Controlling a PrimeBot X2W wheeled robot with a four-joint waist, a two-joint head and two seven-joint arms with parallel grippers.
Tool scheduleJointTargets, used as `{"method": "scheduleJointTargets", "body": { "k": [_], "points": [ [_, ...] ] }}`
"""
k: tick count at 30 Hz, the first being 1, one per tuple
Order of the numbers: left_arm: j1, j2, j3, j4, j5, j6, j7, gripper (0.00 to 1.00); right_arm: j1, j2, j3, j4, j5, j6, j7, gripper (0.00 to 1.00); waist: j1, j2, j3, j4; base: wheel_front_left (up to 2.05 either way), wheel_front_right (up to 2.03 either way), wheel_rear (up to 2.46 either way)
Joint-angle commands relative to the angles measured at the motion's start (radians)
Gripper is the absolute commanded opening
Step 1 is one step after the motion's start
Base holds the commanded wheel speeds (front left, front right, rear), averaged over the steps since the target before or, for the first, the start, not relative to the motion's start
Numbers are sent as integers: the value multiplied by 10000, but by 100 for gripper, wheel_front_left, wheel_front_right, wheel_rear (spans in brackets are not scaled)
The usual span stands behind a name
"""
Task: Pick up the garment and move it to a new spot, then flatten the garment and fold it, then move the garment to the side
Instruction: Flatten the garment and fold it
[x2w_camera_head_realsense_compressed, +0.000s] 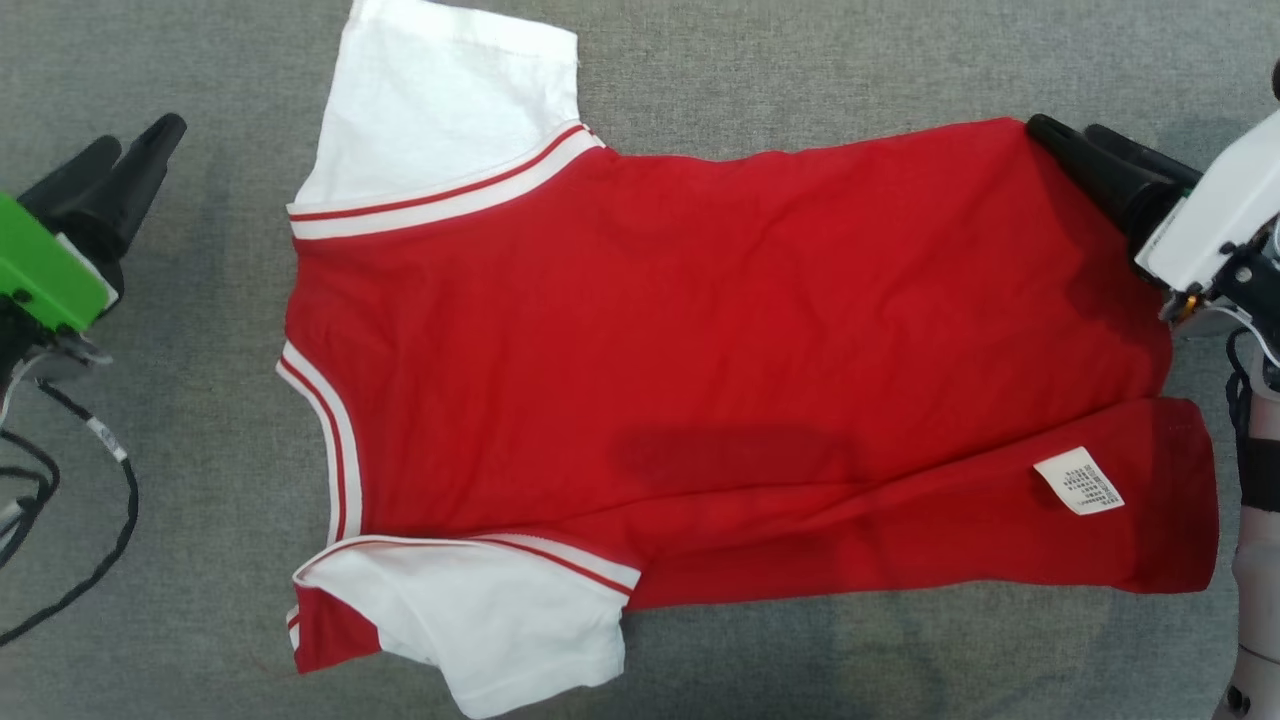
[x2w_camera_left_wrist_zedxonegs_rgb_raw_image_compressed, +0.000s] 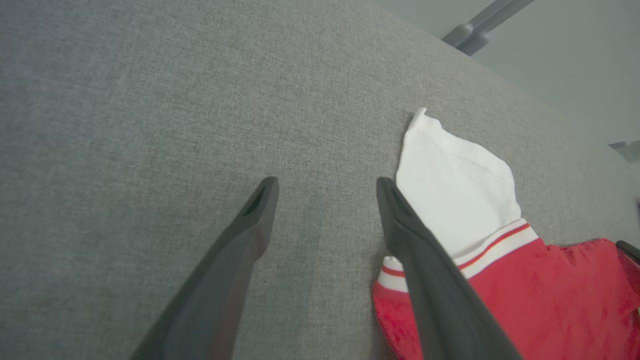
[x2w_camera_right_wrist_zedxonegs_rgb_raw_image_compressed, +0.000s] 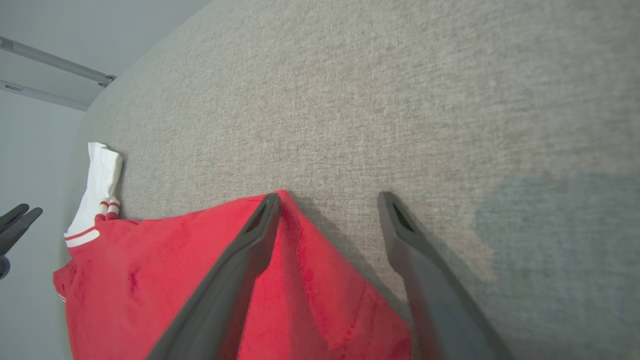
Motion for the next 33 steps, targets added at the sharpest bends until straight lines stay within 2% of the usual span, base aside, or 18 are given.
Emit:
{"method": "scheduleJointTargets", "body": {
  "k": [1,8,14,18,22,23,24,25,26,33],
  "points": [
    [-605,-124,-117,340,95,-138,217,100,-163,70,286,153,-157,2,367,100,-2,0,536,-271,0,0,0],
    [-2326,-520,-422,1775,-426,-792,1592,100,-467,-53,1350,-172,118,-5,1923,100,-2,0,521,-751,0,0,0],
    [-2956,-408,-843,2682,-561,-1191,2764,100,-692,-388,1861,-869,234,-6,3005,100,-2,0,608,-1142,0,0,0],
    [-3230,-354,-1011,3140,-312,-1425,2952,100,-940,-515,2164,-1195,168,-4,3316,100,-2,0,733,-1351,0,0,0],
    [-3587,-558,-1128,3443,-145,-1603,2914,100,-1031,-645,2526,-1358,139,-4,3549,100,-2,0,840,-1480,0,0,0],
    [-3669,-606,-1160,3517,-93,-1643,2890,100,-1066,-658,2604,-1382,131,-4,3572,96,-2,0,867,-1513,0,0,0],
    [-3760,-647,-1190,3610,-30,-1657,2872,100,-1113,-687,2701,-1422,123,-4,3599,84,-2,0,904,-1546,0,0,0],
    [-3833,-682,-1242,3711,4,-1680,2879,100,-1144,-675,2758,-1432,132,-4,3579,62,-2,0,936,-1576,0,0,0],
    [-3881,-714,-1314,3810,55,-1715,2891,100,-1184,-658,2812,-1441,136,-4,3563,50,-2,0,960,-1610,0,0,0],
    [-3963,-784,-1826,4385,578,-1822,3031,100,-1390,-756,3098,-1464,124,1,3476,38,-2,0,992,-1710,0,0,0]
  ]
}}
